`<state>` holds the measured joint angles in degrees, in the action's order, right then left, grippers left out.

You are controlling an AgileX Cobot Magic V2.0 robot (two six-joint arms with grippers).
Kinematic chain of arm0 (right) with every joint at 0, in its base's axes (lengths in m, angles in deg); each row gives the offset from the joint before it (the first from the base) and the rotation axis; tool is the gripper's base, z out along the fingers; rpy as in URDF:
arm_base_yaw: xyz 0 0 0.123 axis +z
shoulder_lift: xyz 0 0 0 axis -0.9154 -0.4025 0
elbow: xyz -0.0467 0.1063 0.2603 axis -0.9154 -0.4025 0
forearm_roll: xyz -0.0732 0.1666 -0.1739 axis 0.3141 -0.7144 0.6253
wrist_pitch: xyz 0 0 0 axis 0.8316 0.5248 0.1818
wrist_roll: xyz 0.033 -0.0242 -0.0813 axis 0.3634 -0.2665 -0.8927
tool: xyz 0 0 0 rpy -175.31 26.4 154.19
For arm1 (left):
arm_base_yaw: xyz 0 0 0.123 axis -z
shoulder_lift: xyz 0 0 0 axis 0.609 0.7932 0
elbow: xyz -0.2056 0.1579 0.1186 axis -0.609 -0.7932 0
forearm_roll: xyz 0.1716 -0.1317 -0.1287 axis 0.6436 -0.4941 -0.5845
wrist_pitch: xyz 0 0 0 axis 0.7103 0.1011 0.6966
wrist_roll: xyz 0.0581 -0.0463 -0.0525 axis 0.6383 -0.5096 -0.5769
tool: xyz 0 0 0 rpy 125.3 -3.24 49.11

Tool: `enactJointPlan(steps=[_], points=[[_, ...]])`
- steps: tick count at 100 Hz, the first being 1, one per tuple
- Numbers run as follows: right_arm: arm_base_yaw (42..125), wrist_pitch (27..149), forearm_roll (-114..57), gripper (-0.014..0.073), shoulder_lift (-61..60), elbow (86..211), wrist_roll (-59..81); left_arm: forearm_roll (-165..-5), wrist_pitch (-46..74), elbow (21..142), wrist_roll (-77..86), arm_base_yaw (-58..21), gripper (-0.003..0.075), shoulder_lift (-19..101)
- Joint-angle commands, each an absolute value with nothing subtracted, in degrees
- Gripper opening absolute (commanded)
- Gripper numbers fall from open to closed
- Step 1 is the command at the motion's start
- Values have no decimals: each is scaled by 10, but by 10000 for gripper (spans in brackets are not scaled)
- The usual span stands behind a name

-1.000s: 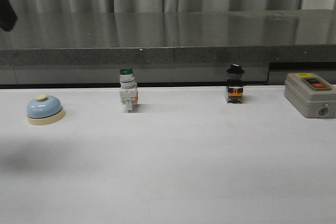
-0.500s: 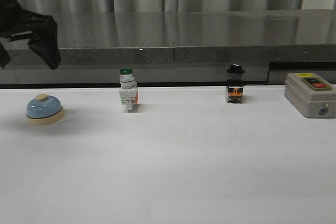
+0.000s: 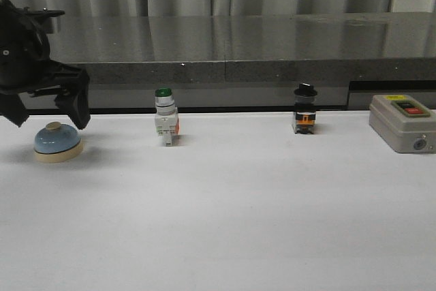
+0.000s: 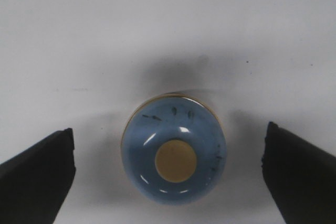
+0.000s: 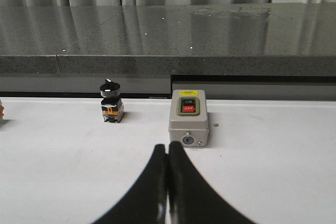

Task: Place and press bell with both arms
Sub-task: 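Lower the left gripper over the blue bell and close on it, then lift the bell with the left gripper and carry it toward table center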

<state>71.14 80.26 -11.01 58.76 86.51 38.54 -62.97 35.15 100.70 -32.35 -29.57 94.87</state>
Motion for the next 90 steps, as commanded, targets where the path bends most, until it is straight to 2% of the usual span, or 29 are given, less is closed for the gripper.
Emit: enactJointPlan(steps=[1,34,46,58,68,75,90], points=[[707,756,-109,-64,599,876,381,-633,325,1026,-327,-292,689,930],[707,756,-109,-64,599,876,381,-633,321,1026,-327,-292,675,963],[707,756,-109,-64,599,876,381,-633,321,1026,-327,-292,567,963],[707,756,-109,-64,599,876,381,-633,327,1026,-327,-292,376,963],[707,756,-109,-64,599,876,381,-630,338,1026,-326,-292,257,962],[707,756,-109,-64,599,876,381,-629,347,1026,-326,-292,221,957],[707,756,-109,-64,599,876,381,-629,382,1026,-326,-292,217,930]])
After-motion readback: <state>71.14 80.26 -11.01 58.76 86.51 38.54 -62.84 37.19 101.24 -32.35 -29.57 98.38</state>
